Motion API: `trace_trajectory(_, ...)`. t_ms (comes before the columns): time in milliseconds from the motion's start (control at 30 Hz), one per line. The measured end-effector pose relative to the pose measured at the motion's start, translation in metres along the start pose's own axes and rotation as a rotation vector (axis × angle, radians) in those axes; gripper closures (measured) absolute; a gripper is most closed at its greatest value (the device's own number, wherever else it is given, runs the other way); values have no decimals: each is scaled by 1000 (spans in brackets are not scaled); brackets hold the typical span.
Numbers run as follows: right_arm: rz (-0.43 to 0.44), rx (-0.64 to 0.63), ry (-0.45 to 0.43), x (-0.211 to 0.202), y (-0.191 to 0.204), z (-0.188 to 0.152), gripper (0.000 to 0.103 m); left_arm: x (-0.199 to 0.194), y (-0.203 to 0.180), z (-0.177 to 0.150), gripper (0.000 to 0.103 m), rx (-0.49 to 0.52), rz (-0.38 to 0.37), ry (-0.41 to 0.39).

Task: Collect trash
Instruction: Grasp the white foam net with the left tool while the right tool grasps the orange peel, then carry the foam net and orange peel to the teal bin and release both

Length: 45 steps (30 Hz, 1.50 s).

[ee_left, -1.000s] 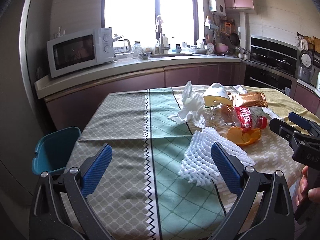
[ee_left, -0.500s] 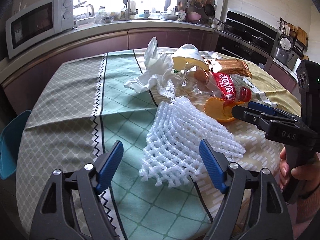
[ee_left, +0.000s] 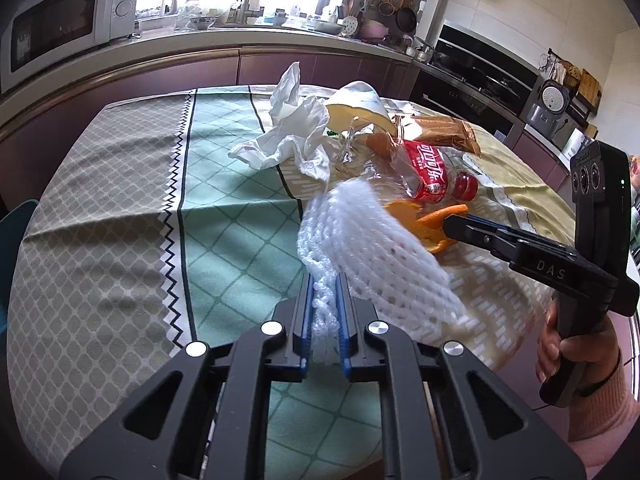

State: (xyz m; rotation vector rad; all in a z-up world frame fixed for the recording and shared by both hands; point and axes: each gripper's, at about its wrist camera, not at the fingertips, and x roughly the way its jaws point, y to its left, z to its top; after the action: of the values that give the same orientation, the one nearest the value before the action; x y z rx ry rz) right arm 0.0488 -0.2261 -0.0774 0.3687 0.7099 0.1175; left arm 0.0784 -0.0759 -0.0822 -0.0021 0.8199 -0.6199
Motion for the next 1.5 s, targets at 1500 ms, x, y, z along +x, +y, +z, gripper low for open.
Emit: trace_trajectory(1500, 330, -358, 319, 233, 337, 70, 96, -142, 343, -17, 91, -404, 515, -158)
